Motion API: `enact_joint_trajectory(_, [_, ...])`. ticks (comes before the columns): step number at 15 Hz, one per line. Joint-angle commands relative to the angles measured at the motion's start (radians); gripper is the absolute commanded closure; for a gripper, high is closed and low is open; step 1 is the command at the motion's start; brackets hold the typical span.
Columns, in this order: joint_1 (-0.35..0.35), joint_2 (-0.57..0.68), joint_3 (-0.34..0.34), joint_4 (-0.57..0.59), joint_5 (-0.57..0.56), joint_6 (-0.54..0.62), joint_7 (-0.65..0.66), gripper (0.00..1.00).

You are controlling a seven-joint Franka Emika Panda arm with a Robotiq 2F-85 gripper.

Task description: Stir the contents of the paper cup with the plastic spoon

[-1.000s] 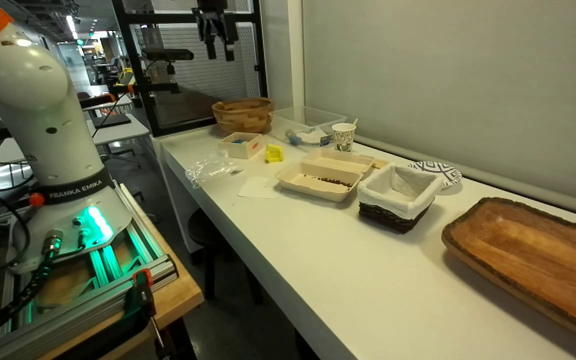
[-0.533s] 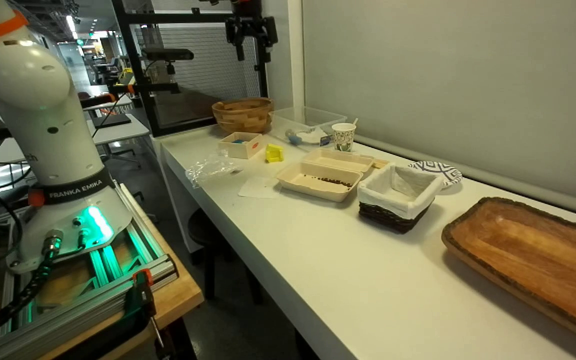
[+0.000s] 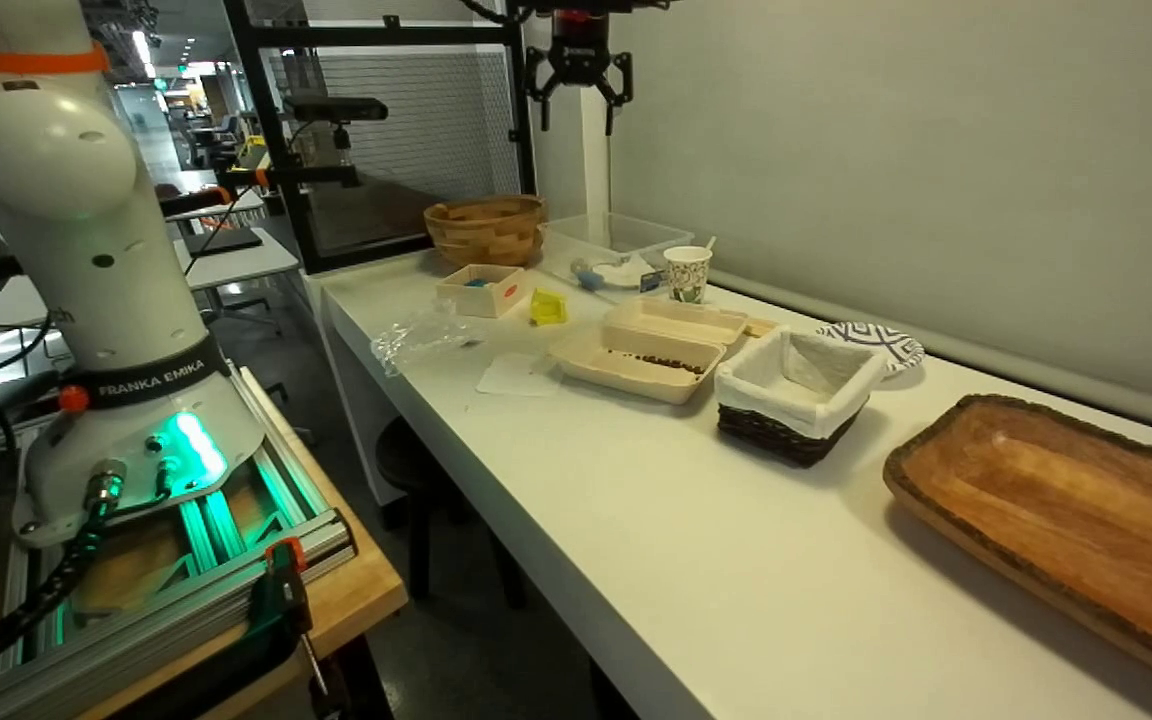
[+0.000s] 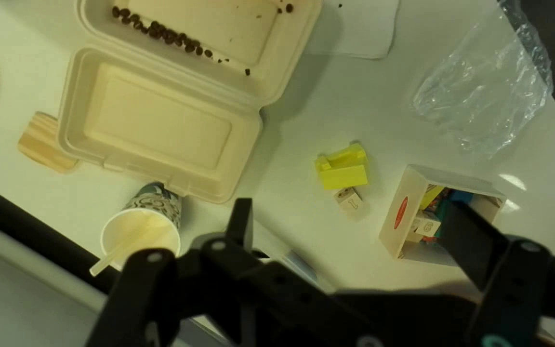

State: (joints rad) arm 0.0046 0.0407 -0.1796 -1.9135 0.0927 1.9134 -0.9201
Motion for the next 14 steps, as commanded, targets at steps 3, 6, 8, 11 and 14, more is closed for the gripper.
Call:
enact_joint_trajectory(3, [-0.108,0.283,0.058,0.325,-0.005,-0.117,-0.315,0.00])
enact_joint_trajectory(6, [-0.131,0.264,0.080,0.287,-0.027,-0.063,-0.294,0.00])
enact_joint_trajectory(8, [-0.147,0.299,0.088,0.313,-0.030,-0.062,-0.297,0.00])
enact_joint_trajectory(11, [-0.146,0.286,0.094,0.313,-0.029,-0.063,-0.297,0.00])
enact_joint_trajectory(14, [-0.146,0.281,0.095,0.313,-0.028,-0.063,-0.297,0.00])
